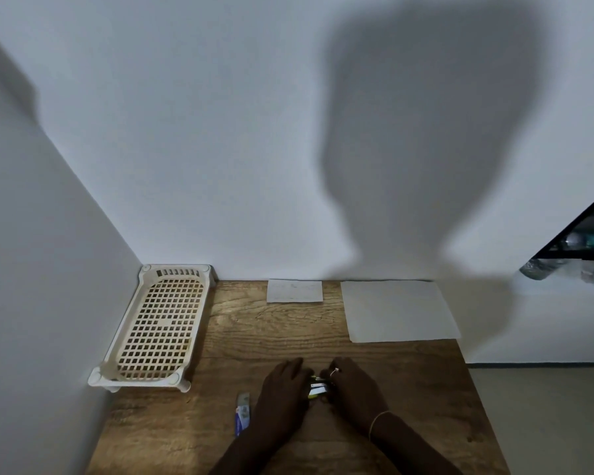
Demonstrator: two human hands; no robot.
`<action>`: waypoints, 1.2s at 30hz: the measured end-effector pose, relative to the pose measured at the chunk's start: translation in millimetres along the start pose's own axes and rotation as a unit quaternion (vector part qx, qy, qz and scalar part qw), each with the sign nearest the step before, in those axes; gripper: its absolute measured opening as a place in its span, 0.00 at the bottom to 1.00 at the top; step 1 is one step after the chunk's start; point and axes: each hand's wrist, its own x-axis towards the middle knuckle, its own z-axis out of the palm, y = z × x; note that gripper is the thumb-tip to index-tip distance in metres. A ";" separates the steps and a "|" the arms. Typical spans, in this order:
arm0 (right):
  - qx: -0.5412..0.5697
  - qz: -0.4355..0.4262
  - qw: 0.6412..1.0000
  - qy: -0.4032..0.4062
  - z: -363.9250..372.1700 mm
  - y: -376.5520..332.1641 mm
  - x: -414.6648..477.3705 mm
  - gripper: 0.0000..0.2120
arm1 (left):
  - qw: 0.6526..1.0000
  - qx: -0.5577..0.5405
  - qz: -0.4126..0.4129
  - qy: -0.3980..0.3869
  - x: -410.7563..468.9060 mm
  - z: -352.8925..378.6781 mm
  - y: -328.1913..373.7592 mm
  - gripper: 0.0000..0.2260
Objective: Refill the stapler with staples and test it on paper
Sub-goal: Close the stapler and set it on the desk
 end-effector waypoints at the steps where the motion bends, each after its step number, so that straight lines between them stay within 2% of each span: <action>1: -0.002 -0.001 1.000 -0.001 -0.6 -0.3 -0.3 0.12 | 1.000 0.000 0.000 -0.002 -0.7 1.0 -0.5 0.25; 5: -0.014 -0.005 1.000 -0.003 -3.4 -1.6 -1.7 0.13 | 1.000 0.001 0.004 -0.008 -2.1 3.2 -0.4 0.31; 11: -0.026 -0.007 0.999 -0.019 -6.6 0.9 -3.6 0.23 | 1.000 -0.019 0.007 -0.011 -3.7 2.4 -0.2 0.36; 22: -0.023 -0.009 0.999 -0.021 -7.3 2.8 -3.5 0.25 | 0.998 -0.061 0.008 -0.028 1.0 -0.2 -4.6 0.42; 27: -0.003 -0.014 1.000 -0.007 -15.1 4.2 2.5 0.27 | 0.997 -0.081 0.012 0.010 -0.8 -13.5 -5.8 0.44; 29: 0.002 -0.012 1.000 0.002 -19.9 2.9 12.4 0.28 | 0.997 -0.065 0.018 0.023 2.2 -22.6 -7.7 0.43; 32: -0.005 -0.004 1.000 0.017 -24.4 1.1 34.2 0.28 | 0.999 -0.042 0.004 0.034 11.3 -36.3 -12.4 0.34; 36: -0.020 0.016 0.999 0.030 -27.1 -1.3 65.9 0.29 | 0.999 -0.002 -0.014 0.041 31.9 -52.7 -20.6 0.31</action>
